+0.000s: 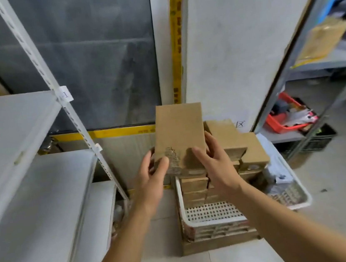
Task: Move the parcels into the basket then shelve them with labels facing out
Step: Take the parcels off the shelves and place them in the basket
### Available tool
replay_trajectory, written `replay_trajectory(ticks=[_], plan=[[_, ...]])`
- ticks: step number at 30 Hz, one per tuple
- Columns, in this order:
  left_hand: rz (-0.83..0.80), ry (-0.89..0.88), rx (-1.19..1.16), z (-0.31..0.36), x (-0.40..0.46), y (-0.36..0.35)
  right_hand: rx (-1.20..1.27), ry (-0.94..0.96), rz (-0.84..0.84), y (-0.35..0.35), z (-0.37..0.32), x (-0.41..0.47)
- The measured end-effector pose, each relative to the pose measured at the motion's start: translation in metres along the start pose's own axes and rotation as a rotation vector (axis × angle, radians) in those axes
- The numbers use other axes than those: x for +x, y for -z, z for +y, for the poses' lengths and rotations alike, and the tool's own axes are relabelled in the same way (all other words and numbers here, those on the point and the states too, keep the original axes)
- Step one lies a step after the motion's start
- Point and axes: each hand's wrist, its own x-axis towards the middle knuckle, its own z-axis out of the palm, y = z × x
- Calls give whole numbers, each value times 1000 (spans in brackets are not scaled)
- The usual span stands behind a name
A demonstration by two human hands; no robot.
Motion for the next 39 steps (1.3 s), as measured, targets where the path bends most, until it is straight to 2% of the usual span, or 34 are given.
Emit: replay_trajectory(ticks=[8,17,22,27,34,39], plan=[[-291,0,75,2,39,-134,-41,-13,214,133,6,29],[-325,119,208,-8,92,-306,3,-148,332,299,36,106],[-332,187,232,-25,121,-380,-20,-245,309,369,65,141],[-267,232,374,-48,144,-408,16,-326,231,399,98,170],[-153,195,652,-66,153,-417,-61,-415,144,397,137,186],[-143,165,769,-61,154,-416,-172,-363,184,381,142,184]])
